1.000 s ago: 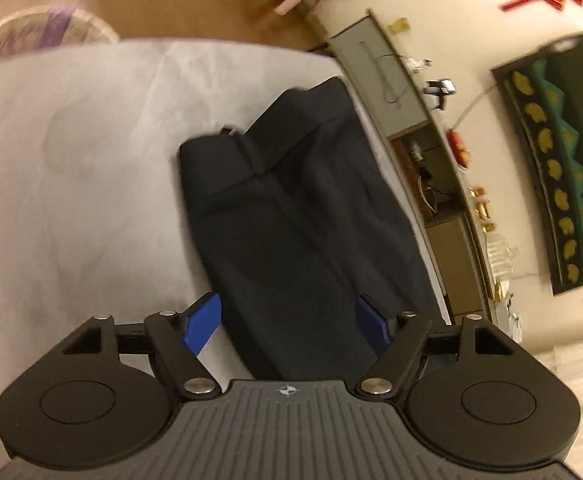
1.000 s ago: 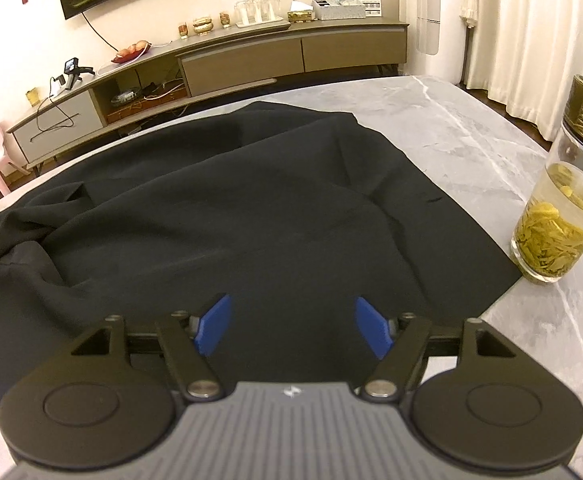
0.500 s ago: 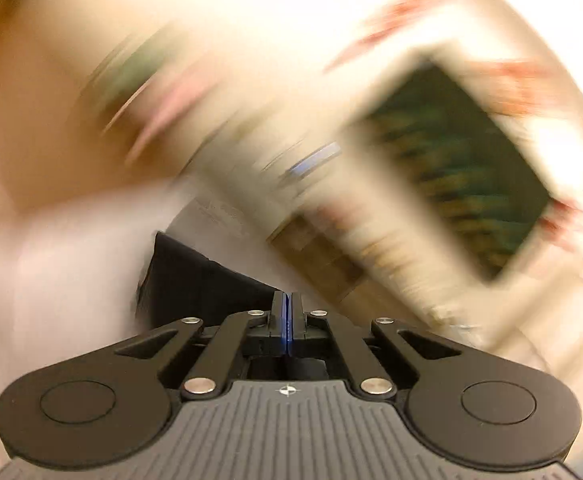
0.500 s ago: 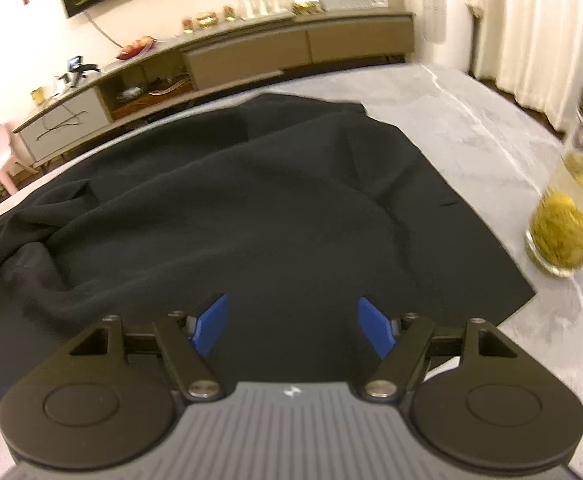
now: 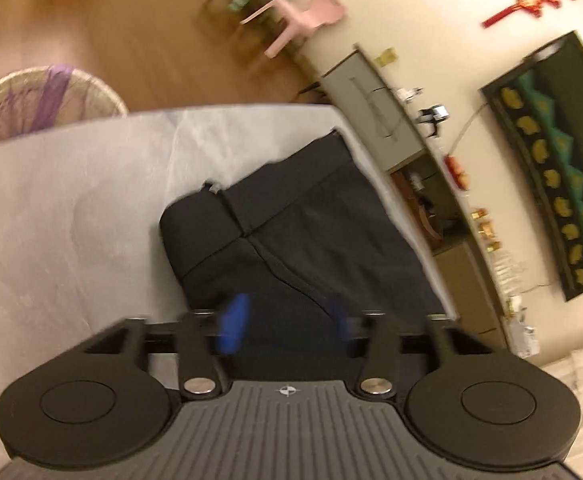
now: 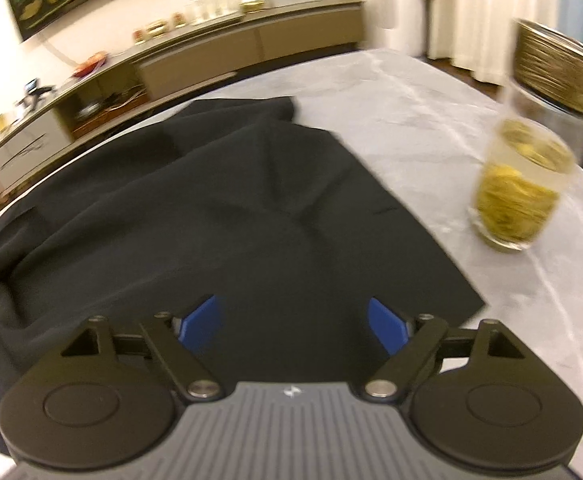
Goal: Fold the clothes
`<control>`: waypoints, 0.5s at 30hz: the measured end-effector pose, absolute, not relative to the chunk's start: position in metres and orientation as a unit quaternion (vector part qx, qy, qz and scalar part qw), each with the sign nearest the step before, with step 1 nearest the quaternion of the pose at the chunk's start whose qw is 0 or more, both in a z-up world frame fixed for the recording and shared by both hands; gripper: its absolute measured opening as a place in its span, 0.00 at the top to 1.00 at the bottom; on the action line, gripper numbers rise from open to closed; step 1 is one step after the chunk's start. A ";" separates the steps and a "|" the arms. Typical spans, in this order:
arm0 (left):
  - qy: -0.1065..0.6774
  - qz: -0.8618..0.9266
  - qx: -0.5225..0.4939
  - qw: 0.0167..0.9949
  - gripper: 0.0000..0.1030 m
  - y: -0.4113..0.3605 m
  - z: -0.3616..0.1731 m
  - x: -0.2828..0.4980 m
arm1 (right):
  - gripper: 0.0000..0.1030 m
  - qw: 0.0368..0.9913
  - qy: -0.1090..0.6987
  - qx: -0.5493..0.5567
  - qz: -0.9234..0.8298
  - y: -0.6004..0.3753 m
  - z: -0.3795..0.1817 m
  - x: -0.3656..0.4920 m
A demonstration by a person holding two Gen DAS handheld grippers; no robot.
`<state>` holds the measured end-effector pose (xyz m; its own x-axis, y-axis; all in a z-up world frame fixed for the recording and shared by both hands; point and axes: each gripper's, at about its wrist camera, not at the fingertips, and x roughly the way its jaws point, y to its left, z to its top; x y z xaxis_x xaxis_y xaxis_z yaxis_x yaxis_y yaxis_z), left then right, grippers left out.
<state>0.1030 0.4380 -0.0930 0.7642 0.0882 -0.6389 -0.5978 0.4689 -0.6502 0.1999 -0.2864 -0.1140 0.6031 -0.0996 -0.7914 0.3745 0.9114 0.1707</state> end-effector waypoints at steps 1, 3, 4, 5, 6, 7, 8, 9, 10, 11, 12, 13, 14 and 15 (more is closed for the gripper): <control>0.279 0.216 -0.470 0.809 0.38 0.436 -0.096 0.108 | 0.18 0.877 0.427 0.167 -0.143 -0.291 -0.116 0.198; 0.281 0.216 -0.460 0.814 0.34 0.434 -0.097 0.115 | 0.18 0.872 0.432 0.172 -0.155 -0.298 -0.121 0.195; 0.282 0.217 -0.455 0.817 0.34 0.432 -0.096 0.118 | 0.18 0.870 0.435 0.173 -0.157 -0.300 -0.124 0.195; 0.282 0.218 -0.448 0.820 0.34 0.430 -0.096 0.122 | 0.21 0.869 0.439 0.171 -0.155 -0.300 -0.128 0.195; 0.283 0.217 -0.441 0.824 0.36 0.427 -0.098 0.122 | 0.27 0.870 0.440 0.163 -0.153 -0.299 -0.130 0.196; 0.283 0.215 -0.434 0.828 0.47 0.424 -0.100 0.121 | 0.34 0.873 0.439 0.147 -0.153 -0.296 -0.130 0.197; 0.284 0.214 -0.425 0.832 0.63 0.422 -0.101 0.122 | 0.54 0.877 0.438 0.130 -0.152 -0.292 -0.131 0.199; 0.290 0.215 -0.409 0.838 0.88 0.422 -0.100 0.126 | 0.80 0.880 0.436 0.116 -0.148 -0.289 -0.131 0.201; 0.292 0.217 -0.394 0.844 0.93 0.423 -0.099 0.129 | 0.92 0.884 0.434 0.108 -0.139 -0.285 -0.130 0.202; 0.282 0.224 -0.384 0.850 0.99 0.427 -0.094 0.126 | 0.98 0.888 0.430 0.109 -0.124 -0.282 -0.129 0.203; 0.273 0.231 -0.373 0.856 1.00 0.430 -0.090 0.124 | 0.98 0.891 0.426 0.109 -0.108 -0.279 -0.127 0.204; 0.260 0.238 -0.367 0.861 1.00 0.435 -0.084 0.120 | 0.98 0.895 0.422 0.110 -0.092 -0.275 -0.126 0.204; 0.237 0.245 -0.374 0.863 1.00 0.442 -0.076 0.110 | 0.99 0.902 0.411 0.111 -0.075 -0.271 -0.121 0.203; 0.213 0.252 -0.381 0.864 1.00 0.450 -0.068 0.099 | 0.99 0.913 0.389 0.114 -0.055 -0.267 -0.112 0.198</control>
<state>0.0992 0.4500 -0.0680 0.7825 0.2728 -0.5597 -0.5974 0.5824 -0.5513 0.1981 -0.2674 -0.1122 0.6922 -0.0111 -0.7217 0.1883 0.9680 0.1658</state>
